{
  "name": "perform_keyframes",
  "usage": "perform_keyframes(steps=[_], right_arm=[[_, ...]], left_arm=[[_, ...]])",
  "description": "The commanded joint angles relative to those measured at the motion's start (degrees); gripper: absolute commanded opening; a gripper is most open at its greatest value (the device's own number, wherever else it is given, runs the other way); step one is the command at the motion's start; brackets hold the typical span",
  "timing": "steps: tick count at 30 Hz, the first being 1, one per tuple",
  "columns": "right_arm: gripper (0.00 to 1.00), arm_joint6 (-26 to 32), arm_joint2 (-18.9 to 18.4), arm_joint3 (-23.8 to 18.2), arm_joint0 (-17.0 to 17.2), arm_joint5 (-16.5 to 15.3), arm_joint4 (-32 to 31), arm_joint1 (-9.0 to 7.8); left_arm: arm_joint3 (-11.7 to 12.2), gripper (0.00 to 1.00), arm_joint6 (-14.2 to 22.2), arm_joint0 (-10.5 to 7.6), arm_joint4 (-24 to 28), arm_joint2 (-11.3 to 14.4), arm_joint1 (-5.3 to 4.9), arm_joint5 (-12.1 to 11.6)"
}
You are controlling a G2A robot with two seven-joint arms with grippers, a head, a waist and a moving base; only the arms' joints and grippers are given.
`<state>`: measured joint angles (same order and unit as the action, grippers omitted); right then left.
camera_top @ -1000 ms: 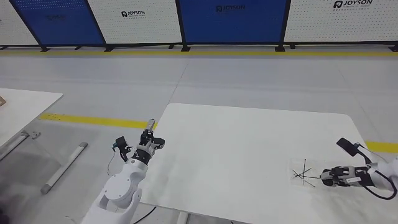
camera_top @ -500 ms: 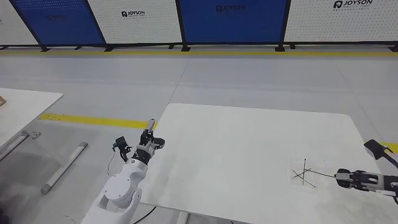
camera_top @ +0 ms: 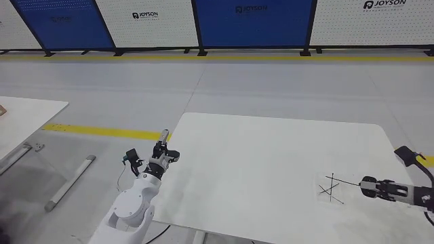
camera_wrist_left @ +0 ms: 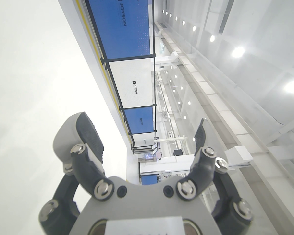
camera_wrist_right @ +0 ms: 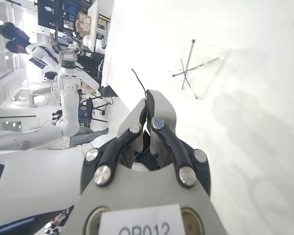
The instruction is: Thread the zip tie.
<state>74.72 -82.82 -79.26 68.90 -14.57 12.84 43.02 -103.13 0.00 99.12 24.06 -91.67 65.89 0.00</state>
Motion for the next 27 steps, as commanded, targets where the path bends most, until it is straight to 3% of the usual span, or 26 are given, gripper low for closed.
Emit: perform_keyframes(steps=[1,5,19,24,27], right_arm=[[0.00,-0.8,-1.9,-3.7,1.4,-1.4,1.4,-0.22],[0.00,-3.2,-4.3,-11.3,4.9,-1.8,1.2,-0.54],[0.00,-3.2,-4.3,-11.3,4.9,-1.8,1.2,-0.54],[0.00,-7.6,-3.6,-13.4,5.6,-3.6,2.4,-0.13],[0.00,-10.8,-1.7,-15.3,5.0,-2.3,0.0,0.22]], left_arm=[[0.0,1.00,0.0,0.00,0.0,0.0,0.00,0.0],[0.0,1.00,0.0,0.00,0.0,0.0,0.00,0.0],[0.0,1.00,0.0,0.00,0.0,0.0,0.00,0.0],[0.0,1.00,0.0,0.00,0.0,0.0,0.00,0.0],[0.0,1.00,0.0,0.00,0.0,0.0,0.00,0.0]])
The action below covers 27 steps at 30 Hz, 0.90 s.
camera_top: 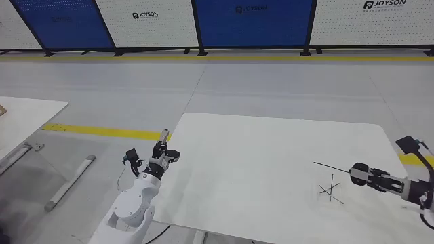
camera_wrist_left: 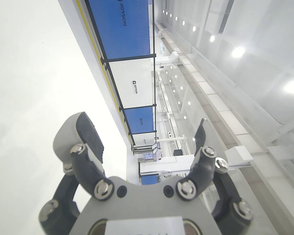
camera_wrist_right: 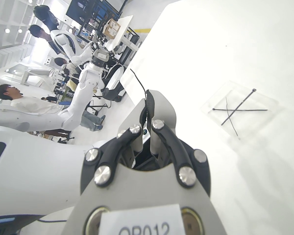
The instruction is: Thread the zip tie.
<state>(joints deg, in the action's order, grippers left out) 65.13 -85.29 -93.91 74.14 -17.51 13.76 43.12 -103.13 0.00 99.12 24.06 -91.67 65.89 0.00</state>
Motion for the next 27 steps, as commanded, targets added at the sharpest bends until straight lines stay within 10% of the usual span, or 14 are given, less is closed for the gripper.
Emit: perform_keyframes(steps=[1,27], right_arm=[[0.00,-2.3,1.5,-1.5,-0.6,1.2,-2.5,0.24],[0.00,-7.1,9.1,-3.2,-3.3,-0.8,-1.0,1.98]], left_arm=[[0.0,1.00,0.0,0.00,0.0,0.0,0.00,0.0],[0.0,1.00,0.0,0.00,0.0,0.0,0.00,0.0]])
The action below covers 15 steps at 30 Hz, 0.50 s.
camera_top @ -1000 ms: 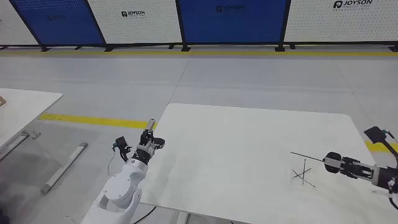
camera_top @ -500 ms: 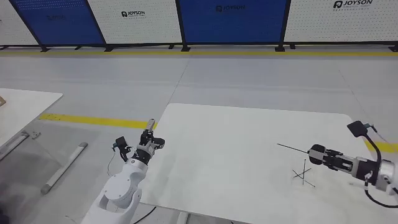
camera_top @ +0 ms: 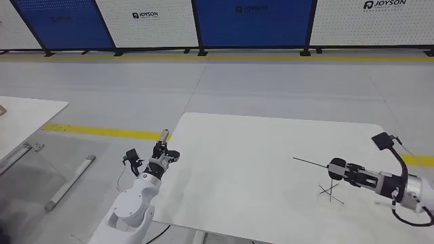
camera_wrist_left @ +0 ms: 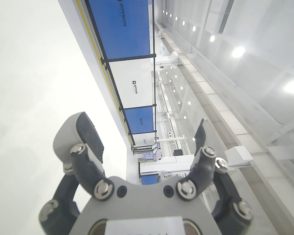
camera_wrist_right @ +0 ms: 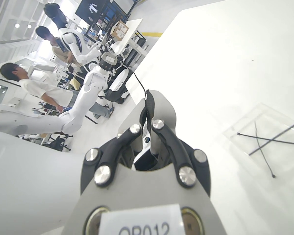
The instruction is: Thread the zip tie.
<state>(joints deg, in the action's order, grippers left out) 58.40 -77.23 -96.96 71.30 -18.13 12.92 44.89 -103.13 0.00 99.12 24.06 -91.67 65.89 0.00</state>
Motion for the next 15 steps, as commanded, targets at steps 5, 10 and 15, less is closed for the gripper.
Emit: perform_keyframes(steps=[5,10,15], right_arm=[[0.00,-1.7,7.3,-0.3,-3.8,2.0,-4.7,1.41],[0.00,-1.7,7.3,-0.3,-3.8,2.0,-4.7,1.41],[0.00,-1.7,7.3,-0.3,-3.8,2.0,-4.7,1.41]], left_arm=[[0.0,1.00,0.0,0.00,0.0,0.0,0.00,0.0],[0.0,1.00,0.0,0.00,0.0,0.0,0.00,0.0],[0.0,1.00,0.0,0.00,0.0,0.0,0.00,0.0]])
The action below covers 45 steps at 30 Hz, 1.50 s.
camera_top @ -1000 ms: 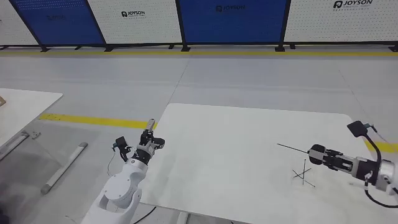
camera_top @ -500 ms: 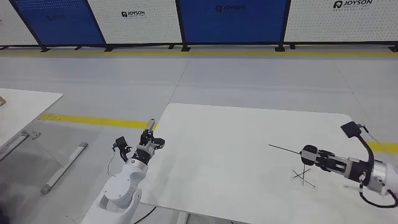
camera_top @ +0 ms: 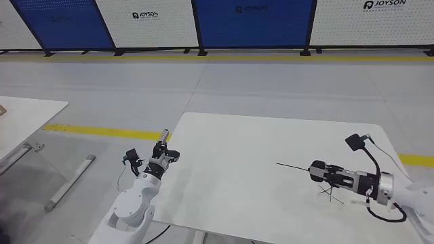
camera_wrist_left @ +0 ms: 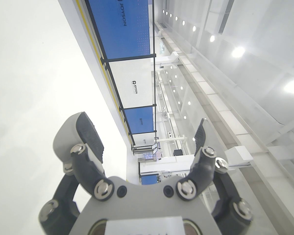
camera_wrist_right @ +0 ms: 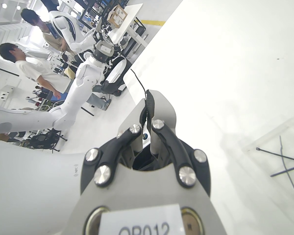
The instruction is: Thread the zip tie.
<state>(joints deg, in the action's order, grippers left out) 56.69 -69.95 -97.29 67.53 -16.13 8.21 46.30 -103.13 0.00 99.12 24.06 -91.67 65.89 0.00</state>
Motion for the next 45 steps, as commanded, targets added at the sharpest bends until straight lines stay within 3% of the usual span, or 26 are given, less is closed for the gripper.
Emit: perform_keyframes(steps=[1,6,9,11,12,14,16,19,25,29,33,37,45], right_arm=[[0.00,0.0,0.0,0.0,0.0,0.0,0.0,0.00],[0.00,0.0,0.0,0.0,0.0,0.0,0.0,0.00],[0.00,0.0,0.0,0.0,0.0,0.0,0.0,0.00],[0.00,0.0,0.0,0.0,0.0,0.0,0.0,0.00],[0.00,0.0,0.0,0.0,0.0,0.0,0.0,0.00],[0.00,0.0,0.0,0.0,0.0,0.0,0.0,0.00],[0.00,0.0,0.0,0.0,0.0,0.0,0.0,0.00],[0.00,0.0,0.0,0.0,0.0,0.0,0.0,0.00],[0.00,0.0,0.0,0.0,0.0,0.0,0.0,0.00],[0.00,-6.2,-1.0,-2.0,1.4,0.1,-4.2,0.06],[0.00,-13.6,-0.2,-7.1,3.4,-0.9,-17.3,0.21],[0.00,-18.7,2.1,-8.1,3.9,-3.3,-30.1,0.55],[0.00,-18.8,3.1,-7.1,3.5,-3.3,-31.4,0.79]], left_arm=[[0.0,1.00,0.0,0.00,0.0,0.0,0.00,0.0],[0.0,1.00,0.0,0.00,0.0,0.0,0.00,0.0],[-0.1,1.00,0.2,-0.56,-2.9,0.9,0.07,-2.1],[-0.8,1.00,1.6,-0.66,-3.9,1.6,0.08,-1.4],[-1.3,1.00,2.6,-0.73,-4.6,1.9,0.04,-0.5],[-2.7,1.00,7.2,-1.00,-6.2,2.8,-0.25,4.7],[-3.9,1.00,10.0,-1.43,-9.5,3.5,-0.53,7.6],[-3.6,1.00,15.6,-2.59,-13.6,5.3,-0.96,13.5],[-2.7,1.00,13.6,-3.44,-14.2,5.9,-0.81,12.8],[-2.7,1.00,13.6,-3.44,-14.2,5.9,-0.81,12.8],[-2.7,1.00,13.6,-3.44,-14.2,5.9,-0.81,12.8],[-2.7,1.00,13.6,-3.44,-14.2,5.9,-0.81,12.8],[-2.7,1.00,13.6,-3.44,-14.2,5.9,-0.81,12.8]])
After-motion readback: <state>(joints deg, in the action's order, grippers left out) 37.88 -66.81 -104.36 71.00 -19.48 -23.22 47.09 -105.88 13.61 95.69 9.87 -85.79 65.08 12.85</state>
